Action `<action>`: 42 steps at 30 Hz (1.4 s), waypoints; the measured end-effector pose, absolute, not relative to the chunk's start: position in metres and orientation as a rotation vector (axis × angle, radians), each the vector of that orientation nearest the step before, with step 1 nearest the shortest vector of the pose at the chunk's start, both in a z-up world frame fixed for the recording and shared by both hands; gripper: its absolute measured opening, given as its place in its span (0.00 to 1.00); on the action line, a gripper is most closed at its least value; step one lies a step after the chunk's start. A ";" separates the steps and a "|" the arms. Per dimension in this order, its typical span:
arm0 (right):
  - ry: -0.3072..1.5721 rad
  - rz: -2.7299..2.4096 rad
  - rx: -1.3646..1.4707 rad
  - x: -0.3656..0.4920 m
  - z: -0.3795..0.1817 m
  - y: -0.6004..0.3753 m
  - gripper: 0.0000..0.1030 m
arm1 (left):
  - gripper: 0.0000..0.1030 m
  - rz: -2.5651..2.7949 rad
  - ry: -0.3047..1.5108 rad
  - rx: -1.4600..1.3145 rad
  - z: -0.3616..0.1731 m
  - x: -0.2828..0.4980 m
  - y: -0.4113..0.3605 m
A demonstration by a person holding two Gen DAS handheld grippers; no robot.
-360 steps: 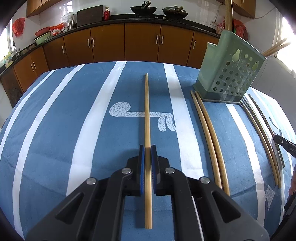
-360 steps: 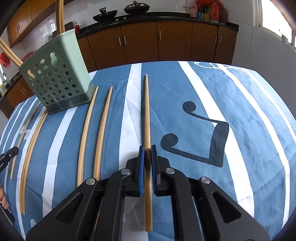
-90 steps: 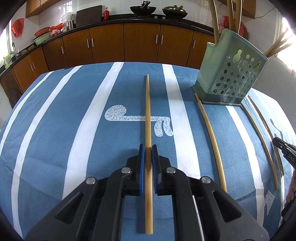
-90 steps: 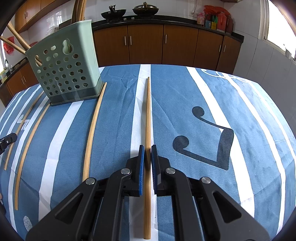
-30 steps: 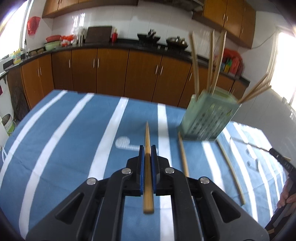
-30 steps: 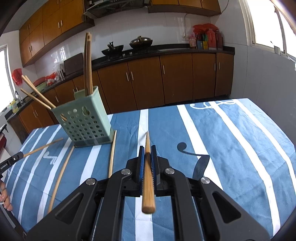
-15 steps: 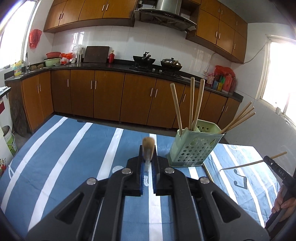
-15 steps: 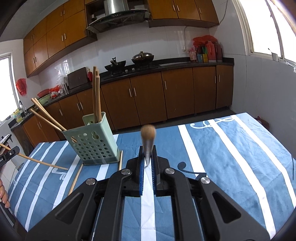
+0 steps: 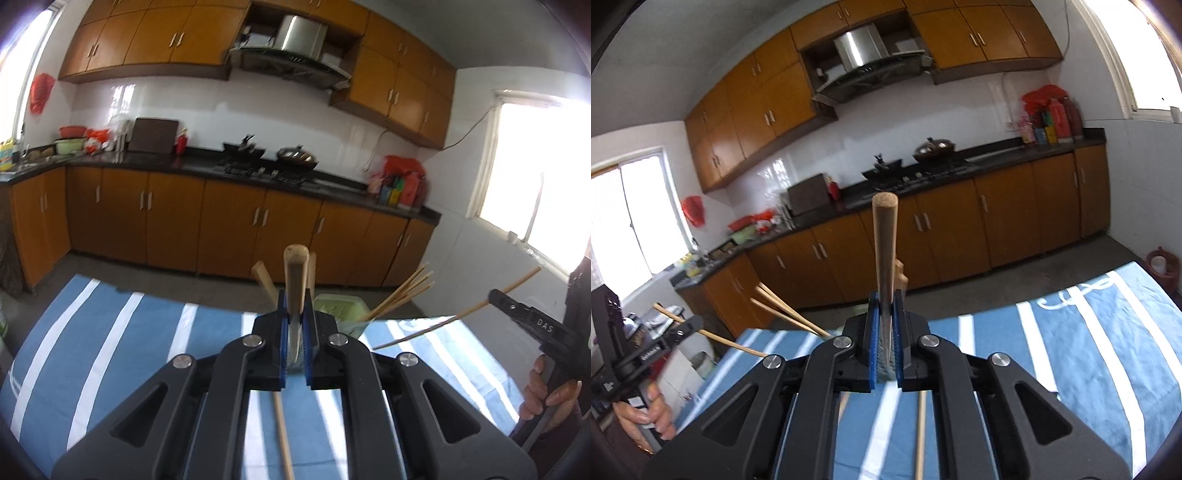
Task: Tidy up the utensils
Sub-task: 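Lift both chopsticks upright and carry them over the green holder, then lower the chopsticks into the green holder and open both grippers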
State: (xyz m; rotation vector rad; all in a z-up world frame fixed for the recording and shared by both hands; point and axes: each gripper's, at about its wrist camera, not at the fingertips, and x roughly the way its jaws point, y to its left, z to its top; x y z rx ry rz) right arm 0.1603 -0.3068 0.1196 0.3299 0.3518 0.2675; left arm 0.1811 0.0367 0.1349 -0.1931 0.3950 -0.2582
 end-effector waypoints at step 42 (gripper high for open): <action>0.398 0.144 0.227 0.235 0.124 -0.276 0.26 | 0.10 -0.198 0.424 -0.226 0.131 0.255 0.010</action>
